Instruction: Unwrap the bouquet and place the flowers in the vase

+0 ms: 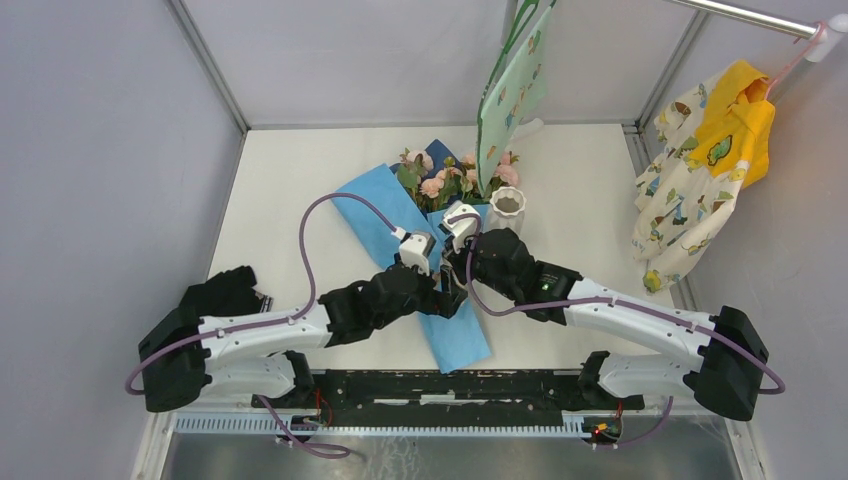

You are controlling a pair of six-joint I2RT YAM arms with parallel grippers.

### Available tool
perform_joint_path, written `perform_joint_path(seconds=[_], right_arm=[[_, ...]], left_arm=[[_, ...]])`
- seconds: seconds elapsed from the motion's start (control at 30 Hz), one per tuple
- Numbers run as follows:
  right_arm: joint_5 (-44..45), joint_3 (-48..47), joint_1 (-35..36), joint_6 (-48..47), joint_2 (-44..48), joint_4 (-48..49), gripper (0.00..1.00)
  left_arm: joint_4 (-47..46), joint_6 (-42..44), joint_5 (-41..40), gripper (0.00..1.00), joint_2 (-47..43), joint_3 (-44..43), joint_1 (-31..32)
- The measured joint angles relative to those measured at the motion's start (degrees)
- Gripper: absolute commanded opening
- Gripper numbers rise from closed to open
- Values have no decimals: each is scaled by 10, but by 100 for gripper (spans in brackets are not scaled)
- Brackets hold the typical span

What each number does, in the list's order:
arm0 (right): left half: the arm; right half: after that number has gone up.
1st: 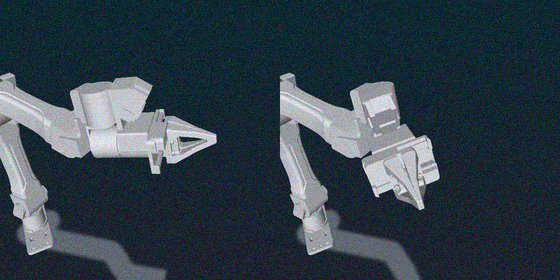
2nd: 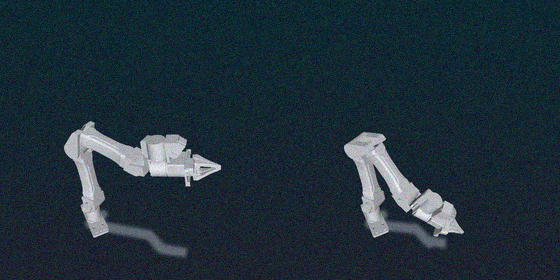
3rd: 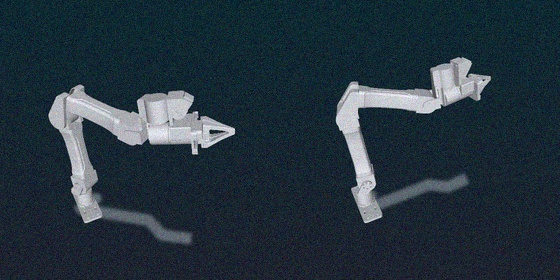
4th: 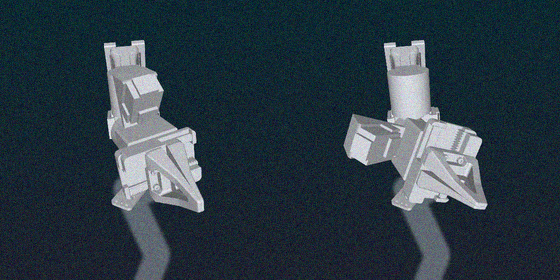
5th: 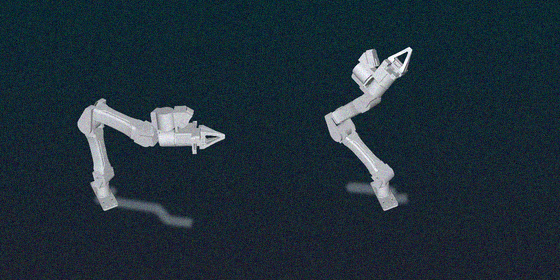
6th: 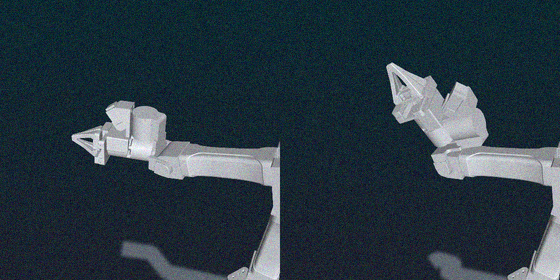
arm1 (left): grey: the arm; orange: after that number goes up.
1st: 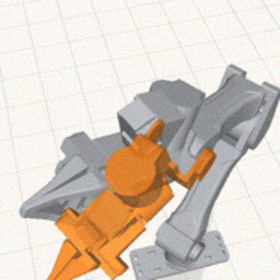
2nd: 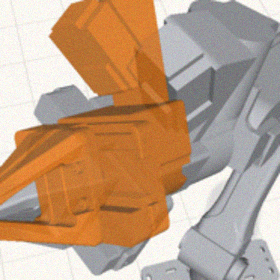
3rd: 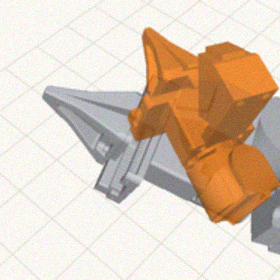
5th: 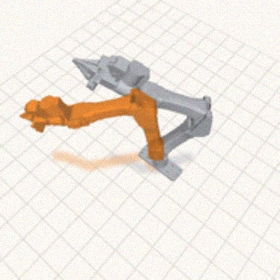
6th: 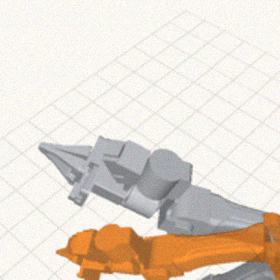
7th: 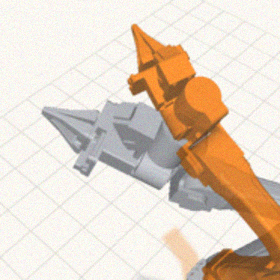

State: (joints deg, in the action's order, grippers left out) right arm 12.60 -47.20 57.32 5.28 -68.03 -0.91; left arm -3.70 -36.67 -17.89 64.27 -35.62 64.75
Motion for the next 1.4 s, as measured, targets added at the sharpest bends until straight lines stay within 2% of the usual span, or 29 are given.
perform_joint_path(seconds=[0.13,0.37,0.5,0.8,1.03,1.23,1.4], right_arm=[[-5,0,0,0,2,0,0],[-11,0,-2,0,9,0,0],[-15,0,-3,0,9,1,0],[-26,2,-3,4,9,7,0],[-30,2,-3,5,10,10,0],[-33,2,-3,7,14,11,0],[-40,2,-3,11,16,11,0]], left_arm=[[-12,0,5,86,30,-4,0],[-31,0,5,80,36,-5,0],[-21,-3,14,79,35,-14,1],[12,-45,14,80,-33,-16,23],[6,-49,18,79,26,-16,23],[4,-48,19,70,37,-17,23],[4,-48,8,53,37,-17,23]])
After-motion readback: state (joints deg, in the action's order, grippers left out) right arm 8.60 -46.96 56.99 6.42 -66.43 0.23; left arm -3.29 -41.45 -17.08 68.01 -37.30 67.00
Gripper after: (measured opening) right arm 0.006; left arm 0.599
